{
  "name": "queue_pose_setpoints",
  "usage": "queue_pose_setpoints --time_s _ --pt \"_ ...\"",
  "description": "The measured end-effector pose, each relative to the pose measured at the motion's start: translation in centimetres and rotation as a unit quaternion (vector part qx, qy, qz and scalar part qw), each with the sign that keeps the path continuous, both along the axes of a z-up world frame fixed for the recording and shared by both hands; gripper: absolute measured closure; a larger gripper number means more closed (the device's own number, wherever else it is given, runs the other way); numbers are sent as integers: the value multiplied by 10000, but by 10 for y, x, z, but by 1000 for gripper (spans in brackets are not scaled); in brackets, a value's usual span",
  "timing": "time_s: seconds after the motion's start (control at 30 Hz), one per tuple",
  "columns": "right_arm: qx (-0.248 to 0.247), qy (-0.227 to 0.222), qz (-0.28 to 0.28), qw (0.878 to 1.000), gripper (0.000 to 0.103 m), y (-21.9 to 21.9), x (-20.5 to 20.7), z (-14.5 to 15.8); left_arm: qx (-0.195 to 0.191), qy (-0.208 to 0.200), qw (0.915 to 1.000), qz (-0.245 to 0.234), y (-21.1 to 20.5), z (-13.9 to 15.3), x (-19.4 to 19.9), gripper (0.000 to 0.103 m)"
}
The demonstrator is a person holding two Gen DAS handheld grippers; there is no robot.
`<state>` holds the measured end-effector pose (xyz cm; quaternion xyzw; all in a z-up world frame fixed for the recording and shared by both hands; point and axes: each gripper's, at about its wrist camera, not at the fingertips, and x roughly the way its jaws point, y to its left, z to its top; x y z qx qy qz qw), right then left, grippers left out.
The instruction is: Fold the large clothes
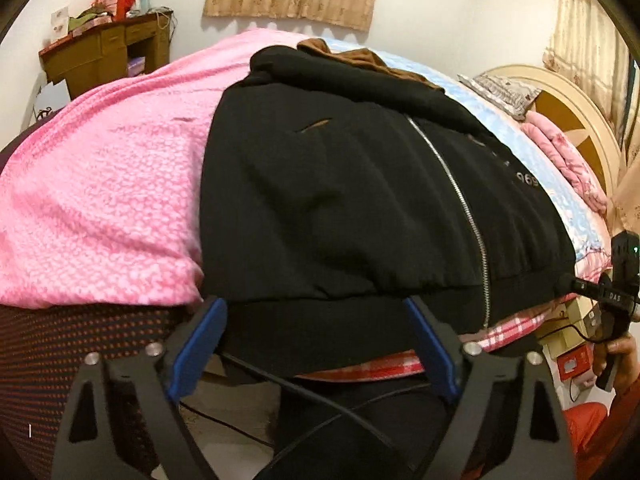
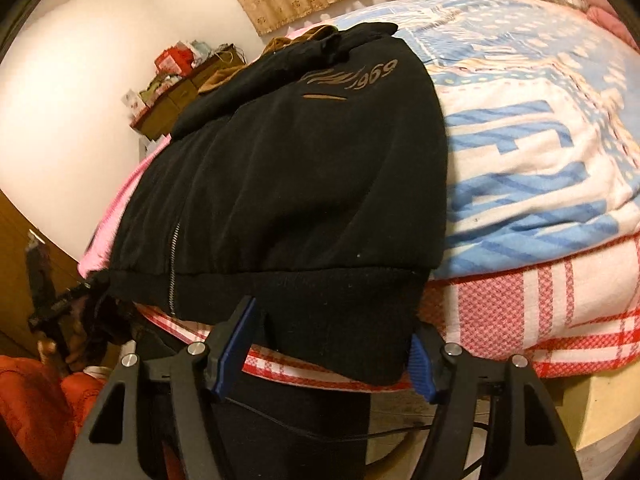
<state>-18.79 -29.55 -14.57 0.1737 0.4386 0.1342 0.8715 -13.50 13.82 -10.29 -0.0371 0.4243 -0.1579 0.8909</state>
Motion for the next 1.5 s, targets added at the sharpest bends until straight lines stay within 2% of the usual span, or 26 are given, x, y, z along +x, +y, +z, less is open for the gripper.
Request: queue_pose_setpoints --time_s 0.07,0.13,0.3,0.43,0.47,0.5,0.57,0.73,0.8,0.87,0.93,0.97,1.03,1.07,1.1,1.23,1.37,1.5 --pt "-65 20 32 10000 41 0 0 1 -220 33 9996 -196 -2 5 -5 25" --pt "-152 46 67 9999 45 0 0 1 -348 118 9990 -258 1 6 -8 25" --pt "225 109 -72 9997 44 -9 2 -4 -387 52 9991 -147 0 9 -6 22" --pt "403 170 -102 9990 45 -12 1 -7 -272 174 9993 -199 -6 8 -5 20" --pt "342 209 -70 9992 48 -10 0 -7 -329 229 9989 -252 -7 8 -10 20" --pt "176 237 -21 9996 63 -7 -1 -6 -371 274 9986 -273 0 4 -10 20" --pt "234 372 148 9989 81 -3 -1 -11 -368 250 9985 -321 2 3 -14 20" --pt "345 655 130 9972 81 5 10 -33 -264 262 9988 -304 -1 -1 -10 20" --pt "453 656 90 9968 81 5 9 -34 -432 391 9974 -421 -2 -1 -9 20" --pt "670 646 10 9957 81 -1 5 -28 -682 252 9950 -690 -3 5 -14 19" --pt "759 410 -54 9963 81 -9 -6 -13 -720 34 9930 -932 -7 12 -19 18" --pt "704 215 -40 9973 79 -13 -13 0 -740 -33 9919 -1027 -9 14 -20 13" --pt "623 -12 28 9981 67 -15 -21 16 -800 -68 9907 -1097 -10 15 -20 9" --pt "587 -138 57 9982 56 -15 -24 24 -843 -46 9905 -1087 -10 14 -18 9" --pt "570 -188 73 9982 50 -14 -24 28 -892 2 9903 -1061 -9 13 -15 9" --pt "474 -91 130 9988 50 -7 -17 28 -1065 204 9898 -921 8 15 -10 9" --pt "521 161 231 9982 50 -4 -15 21 -1197 -161 9904 -677 38 32 -20 8" --pt "388 309 332 9982 50 -9 -18 20 -1081 -406 9928 -328 48 41 -16 8"
